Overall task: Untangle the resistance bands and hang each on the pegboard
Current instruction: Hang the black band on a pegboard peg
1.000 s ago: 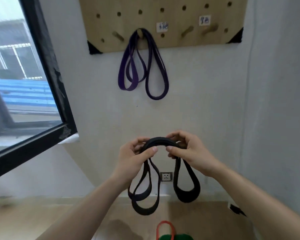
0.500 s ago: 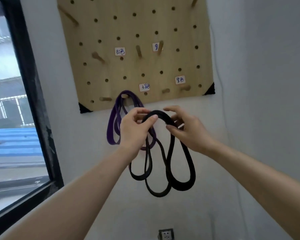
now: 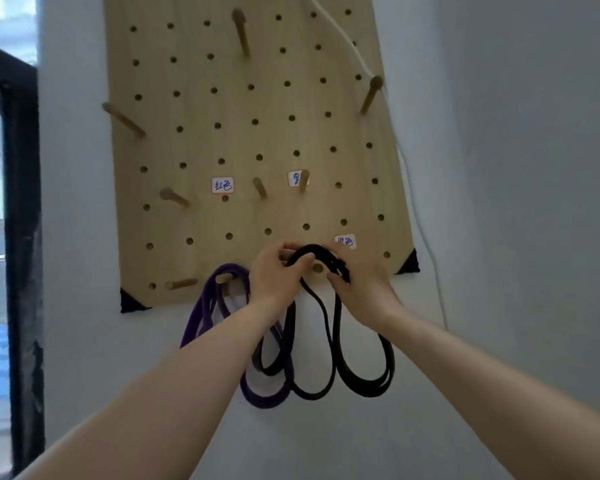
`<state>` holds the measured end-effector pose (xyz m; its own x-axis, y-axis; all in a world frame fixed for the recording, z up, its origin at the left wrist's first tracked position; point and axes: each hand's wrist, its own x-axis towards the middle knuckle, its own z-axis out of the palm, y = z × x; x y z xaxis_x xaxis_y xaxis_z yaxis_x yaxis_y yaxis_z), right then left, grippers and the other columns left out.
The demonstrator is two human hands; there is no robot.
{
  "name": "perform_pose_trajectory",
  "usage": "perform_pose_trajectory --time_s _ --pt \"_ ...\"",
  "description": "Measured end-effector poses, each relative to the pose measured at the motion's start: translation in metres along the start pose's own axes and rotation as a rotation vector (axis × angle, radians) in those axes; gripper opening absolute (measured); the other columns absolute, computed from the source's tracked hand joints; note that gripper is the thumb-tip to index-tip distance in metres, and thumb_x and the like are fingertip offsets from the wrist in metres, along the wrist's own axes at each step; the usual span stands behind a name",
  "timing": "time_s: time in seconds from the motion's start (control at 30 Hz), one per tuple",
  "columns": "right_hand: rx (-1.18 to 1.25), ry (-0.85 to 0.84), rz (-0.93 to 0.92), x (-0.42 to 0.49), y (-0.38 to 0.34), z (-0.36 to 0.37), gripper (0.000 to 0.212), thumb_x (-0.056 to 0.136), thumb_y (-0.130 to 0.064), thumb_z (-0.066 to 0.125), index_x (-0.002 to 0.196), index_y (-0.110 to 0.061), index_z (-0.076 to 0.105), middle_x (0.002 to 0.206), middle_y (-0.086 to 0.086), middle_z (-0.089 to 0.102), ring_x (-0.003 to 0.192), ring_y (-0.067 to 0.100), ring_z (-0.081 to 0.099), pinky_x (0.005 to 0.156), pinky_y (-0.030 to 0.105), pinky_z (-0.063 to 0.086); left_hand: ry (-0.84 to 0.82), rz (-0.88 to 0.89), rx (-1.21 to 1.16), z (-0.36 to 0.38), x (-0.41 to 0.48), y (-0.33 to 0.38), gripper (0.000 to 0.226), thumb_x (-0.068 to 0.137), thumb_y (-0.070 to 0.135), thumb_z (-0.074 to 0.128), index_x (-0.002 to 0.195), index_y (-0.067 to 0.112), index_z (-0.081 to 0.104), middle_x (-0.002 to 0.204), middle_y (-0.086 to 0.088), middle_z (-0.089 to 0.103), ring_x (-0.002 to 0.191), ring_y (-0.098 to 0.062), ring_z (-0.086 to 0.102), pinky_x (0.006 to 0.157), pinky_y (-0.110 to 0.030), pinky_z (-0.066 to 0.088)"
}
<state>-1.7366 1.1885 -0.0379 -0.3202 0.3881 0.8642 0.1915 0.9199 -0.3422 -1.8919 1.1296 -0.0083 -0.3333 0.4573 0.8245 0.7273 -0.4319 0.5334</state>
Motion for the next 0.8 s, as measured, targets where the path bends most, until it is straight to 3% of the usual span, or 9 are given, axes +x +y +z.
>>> perform_pose_trajectory --time_s 0.1,0.17,0.27,0.4,0.5,0.63,0.73,0.8 --pt "-0.037 0.038 -0.023 0.004 0.017 0.020 0.050 0.096 -0.009 0.061 0.138 -0.035 0.052 0.120 -0.013 0.058 0.114 0.007 0.044 0.092 0.015 0.037 -0.014 0.030 0.000 0.009 0.006 -0.022 0.009 0.089 0.028 0.076 0.096 0.030 0.070 0.093 0.012 0.070 0.089 -0.004 0.067 0.071 -0.011 0.050" --pt "-0.039 0.097 -0.065 0.007 0.028 0.035 0.051 0.094 -0.010 0.065 0.138 -0.031 0.053 0.121 -0.011 0.061 0.115 0.012 0.050 0.095 0.025 0.046 -0.012 0.041 0.018 0.013 0.009 -0.033 0.009 0.090 0.029 0.075 0.095 0.031 0.069 0.091 0.018 0.068 0.090 0.000 0.067 0.072 -0.008 0.051" --pt "0.002 0.170 -0.139 0.014 0.042 0.053 0.047 0.091 -0.008 0.069 0.133 -0.025 0.057 0.114 -0.007 0.066 0.106 0.013 0.060 0.092 0.030 0.053 0.008 0.055 0.080 0.018 0.019 -0.046 0.010 0.090 0.033 0.074 0.099 0.031 0.071 0.090 0.022 0.066 0.090 -0.001 0.067 0.082 -0.024 0.057" --pt "0.037 0.237 -0.165 0.022 0.053 0.069 0.043 0.090 -0.006 0.070 0.128 -0.024 0.061 0.108 -0.009 0.068 0.096 0.004 0.060 0.085 0.014 0.047 0.021 0.034 0.192 0.021 0.030 -0.056 0.018 0.088 0.041 0.073 0.102 0.030 0.073 0.089 0.024 0.061 0.091 -0.007 0.066 0.083 -0.036 0.057" --pt "0.047 0.263 -0.102 0.026 0.057 0.080 0.045 0.091 -0.010 0.069 0.130 -0.029 0.059 0.105 -0.008 0.065 0.095 0.004 0.056 0.083 0.018 0.050 0.020 0.000 0.215 0.025 0.036 -0.060 0.017 0.088 0.044 0.071 0.100 0.033 0.073 0.091 0.017 0.069 0.090 -0.009 0.067 0.082 -0.041 0.058" --pt "0.124 0.222 0.002 0.026 0.061 0.087 0.055 0.091 -0.013 0.070 0.138 -0.037 0.053 0.117 -0.008 0.065 0.106 0.006 0.060 0.094 0.031 0.054 -0.025 -0.076 0.231 0.024 0.036 -0.061 0.016 0.089 0.044 0.070 0.102 0.035 0.071 0.091 0.018 0.068 0.093 -0.011 0.067 0.084 -0.040 0.057" --pt "0.222 0.145 0.070 0.018 0.059 0.080 0.066 0.088 -0.015 0.074 0.143 -0.038 0.048 0.133 -0.015 0.062 0.123 0.006 0.058 0.105 0.037 0.050 -0.111 -0.037 0.204 0.018 0.028 -0.064 0.027 0.087 0.031 0.074 0.113 0.031 0.070 0.101 0.013 0.073 0.098 -0.011 0.068 0.090 -0.041 0.057" --pt "0.259 0.073 0.093 0.008 0.055 0.072 0.068 0.088 -0.018 0.075 0.145 -0.039 0.045 0.139 -0.015 0.058 0.130 0.005 0.053 0.110 0.038 0.047 -0.178 0.018 0.175 0.007 0.014 -0.061 0.038 0.085 0.018 0.077 0.121 0.026 0.068 0.107 0.010 0.072 0.103 -0.010 0.068 0.095 -0.035 0.055"
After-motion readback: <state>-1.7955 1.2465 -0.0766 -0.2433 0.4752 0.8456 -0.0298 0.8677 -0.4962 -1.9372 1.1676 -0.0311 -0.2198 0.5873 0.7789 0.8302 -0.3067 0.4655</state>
